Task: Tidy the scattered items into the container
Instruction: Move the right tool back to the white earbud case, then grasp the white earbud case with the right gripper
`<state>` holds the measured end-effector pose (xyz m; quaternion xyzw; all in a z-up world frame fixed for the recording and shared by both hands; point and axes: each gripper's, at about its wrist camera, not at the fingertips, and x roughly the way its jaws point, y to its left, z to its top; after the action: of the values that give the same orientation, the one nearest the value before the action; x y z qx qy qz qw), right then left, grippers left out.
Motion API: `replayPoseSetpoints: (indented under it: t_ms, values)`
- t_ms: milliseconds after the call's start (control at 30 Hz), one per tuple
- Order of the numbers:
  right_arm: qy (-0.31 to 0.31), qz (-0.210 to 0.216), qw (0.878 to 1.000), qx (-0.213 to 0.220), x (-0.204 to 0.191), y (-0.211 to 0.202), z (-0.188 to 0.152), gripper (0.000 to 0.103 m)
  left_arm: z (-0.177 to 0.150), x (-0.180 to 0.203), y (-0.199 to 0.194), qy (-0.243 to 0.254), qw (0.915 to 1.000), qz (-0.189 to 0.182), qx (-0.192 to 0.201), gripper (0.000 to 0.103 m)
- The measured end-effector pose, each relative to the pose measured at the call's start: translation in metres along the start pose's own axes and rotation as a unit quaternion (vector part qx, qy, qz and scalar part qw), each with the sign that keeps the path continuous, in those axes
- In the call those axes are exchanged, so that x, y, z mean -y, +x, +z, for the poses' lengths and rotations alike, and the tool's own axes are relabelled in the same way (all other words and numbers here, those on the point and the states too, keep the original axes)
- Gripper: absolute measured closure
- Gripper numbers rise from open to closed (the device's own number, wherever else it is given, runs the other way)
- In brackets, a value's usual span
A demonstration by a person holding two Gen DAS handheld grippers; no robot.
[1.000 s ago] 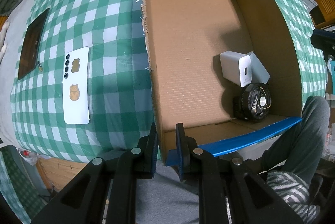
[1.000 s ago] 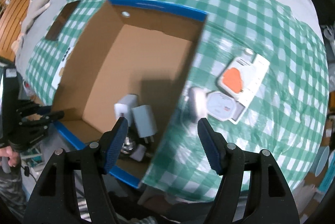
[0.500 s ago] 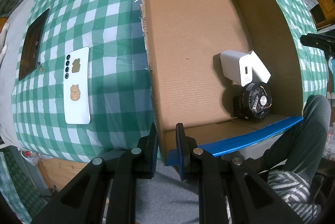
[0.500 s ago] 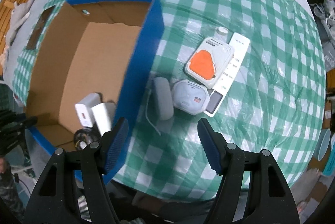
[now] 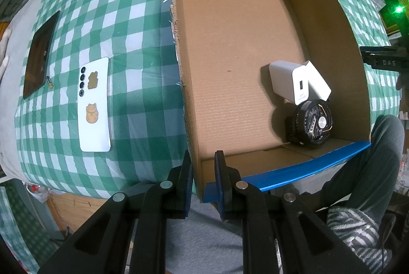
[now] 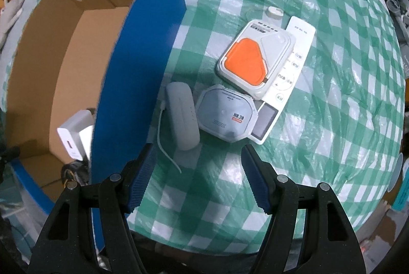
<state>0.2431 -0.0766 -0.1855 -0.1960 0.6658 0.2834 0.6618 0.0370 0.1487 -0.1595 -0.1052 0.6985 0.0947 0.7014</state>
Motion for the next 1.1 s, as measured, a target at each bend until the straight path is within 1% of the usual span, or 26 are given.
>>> replayPoseSetpoints:
  t_ms: [133, 333, 467, 533, 767, 833, 933, 967, 1000, 1033, 1067, 1100]
  values:
    - [-0.007, 0.0, 1.0, -0.005, -0.003, 0.009, -0.001, 0.033, 0.0, 0.0, 0.0, 0.0, 1.0, -0.002, -0.001, 0.089]
    - [-0.012, 0.012, 1.0, -0.005, -0.004, 0.011, 0.0, 0.033, -0.002, -0.001, 0.002, 0.001, 1.0, -0.004, -0.003, 0.089]
    - [-0.007, 0.036, 0.999, -0.005, -0.001, 0.013, 0.002, 0.033, -0.003, -0.002, 0.003, 0.0, 1.0, -0.002, -0.004, 0.089]
    - [-0.002, 0.043, 0.999, -0.004, -0.007, 0.014, 0.007, 0.033, -0.003, -0.003, 0.003, -0.002, 1.0, -0.001, -0.005, 0.089]
    - [-0.007, 0.051, 0.999, -0.004, -0.021, 0.017, 0.019, 0.033, -0.003, -0.013, 0.003, -0.01, 0.9999, -0.001, -0.007, 0.089]
    - [-0.009, 0.055, 0.998, -0.002, -0.019, 0.019, 0.019, 0.033, -0.003, -0.014, 0.003, -0.009, 0.9999, -0.002, -0.006, 0.089]
    - [-0.015, 0.04, 0.999, 0.0, -0.014, 0.022, 0.016, 0.033, -0.002, -0.014, 0.005, -0.009, 0.9999, 0.0, -0.008, 0.086]
    - [-0.019, 0.037, 0.999, 0.0, -0.014, 0.024, 0.014, 0.036, -0.002, -0.014, 0.005, -0.009, 0.9999, 0.001, -0.009, 0.086]
    - [-0.02, 0.039, 0.999, -0.001, -0.014, 0.029, 0.014, 0.045, -0.002, -0.014, 0.006, -0.009, 0.9999, 0.002, -0.01, 0.086]
    - [-0.021, 0.044, 0.999, -0.004, -0.016, 0.032, 0.013, 0.049, -0.003, -0.014, 0.006, -0.009, 0.9999, 0.001, -0.01, 0.086]
    - [-0.023, 0.045, 0.999, -0.006, -0.017, 0.035, 0.012, 0.051, -0.002, -0.013, 0.006, -0.008, 0.9999, 0.0, -0.009, 0.086]
    - [-0.025, 0.045, 0.999, -0.004, -0.019, 0.037, 0.012, 0.051, -0.002, -0.012, 0.007, -0.008, 0.9999, 0.0, -0.009, 0.086]
